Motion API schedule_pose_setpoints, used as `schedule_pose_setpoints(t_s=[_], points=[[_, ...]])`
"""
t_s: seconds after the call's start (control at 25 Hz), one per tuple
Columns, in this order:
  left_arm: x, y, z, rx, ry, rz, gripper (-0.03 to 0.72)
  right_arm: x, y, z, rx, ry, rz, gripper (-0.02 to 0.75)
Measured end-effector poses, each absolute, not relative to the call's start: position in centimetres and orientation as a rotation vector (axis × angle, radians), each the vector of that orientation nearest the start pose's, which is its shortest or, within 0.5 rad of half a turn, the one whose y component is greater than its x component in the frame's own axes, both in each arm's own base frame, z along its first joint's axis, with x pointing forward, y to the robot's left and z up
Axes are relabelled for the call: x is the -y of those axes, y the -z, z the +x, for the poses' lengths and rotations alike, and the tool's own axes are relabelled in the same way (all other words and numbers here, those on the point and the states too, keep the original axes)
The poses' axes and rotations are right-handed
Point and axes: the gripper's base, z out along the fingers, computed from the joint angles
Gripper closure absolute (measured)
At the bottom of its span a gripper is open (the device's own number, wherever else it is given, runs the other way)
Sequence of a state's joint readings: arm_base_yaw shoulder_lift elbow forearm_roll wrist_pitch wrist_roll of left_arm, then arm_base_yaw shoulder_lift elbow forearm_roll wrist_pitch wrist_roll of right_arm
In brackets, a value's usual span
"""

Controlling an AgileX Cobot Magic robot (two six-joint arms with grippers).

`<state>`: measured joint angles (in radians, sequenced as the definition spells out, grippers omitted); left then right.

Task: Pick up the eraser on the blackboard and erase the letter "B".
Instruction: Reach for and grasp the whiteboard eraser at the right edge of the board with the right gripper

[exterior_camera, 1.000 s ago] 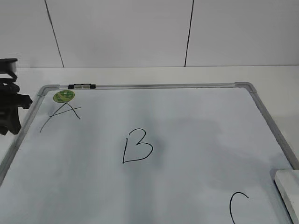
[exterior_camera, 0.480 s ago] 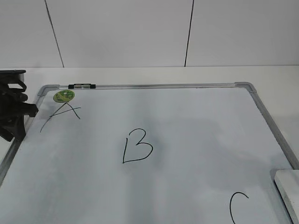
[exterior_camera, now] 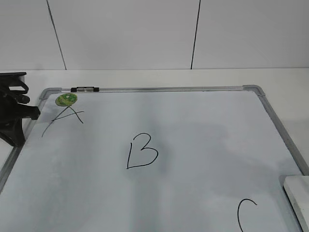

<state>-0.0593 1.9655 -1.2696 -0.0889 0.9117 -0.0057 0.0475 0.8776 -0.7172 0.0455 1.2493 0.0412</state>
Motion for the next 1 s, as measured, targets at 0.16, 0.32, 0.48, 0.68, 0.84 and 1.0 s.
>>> schedule_pose_setpoints(t_s=[0.16, 0.32, 0.48, 0.68, 0.84, 1.0], points=[[2.8, -15.3, 36.6, -3.093, 0.113, -0.002, 0.669, -1.2, -28.0, 12.3, -2.896, -0.115, 0.011, 0.153], [2.8, -15.3, 36.6, -3.093, 0.113, -0.004, 0.669, -1.2, -27.6, 12.9, -2.932, -0.116, 0.013, 0.15], [2.8, -15.3, 36.6, -3.093, 0.113, -0.004, 0.669, -1.3, -26.8, 13.8, -2.989, -0.12, 0.019, 0.113], [2.8, -15.3, 36.6, -3.093, 0.113, -0.004, 0.669, -1.4, -25.4, 15.7, -3.019, -0.124, 0.03, 0.079], [2.8, -15.3, 36.6, -3.093, 0.113, -0.004, 0.669, -1.5, -24.1, 17.4, -3.045, -0.121, 0.039, 0.078], [2.8, -15.3, 36.6, -3.093, 0.113, -0.004, 0.669, -1.7, -22.4, 18.7, -3.107, -0.149, 0.064, 0.078]])
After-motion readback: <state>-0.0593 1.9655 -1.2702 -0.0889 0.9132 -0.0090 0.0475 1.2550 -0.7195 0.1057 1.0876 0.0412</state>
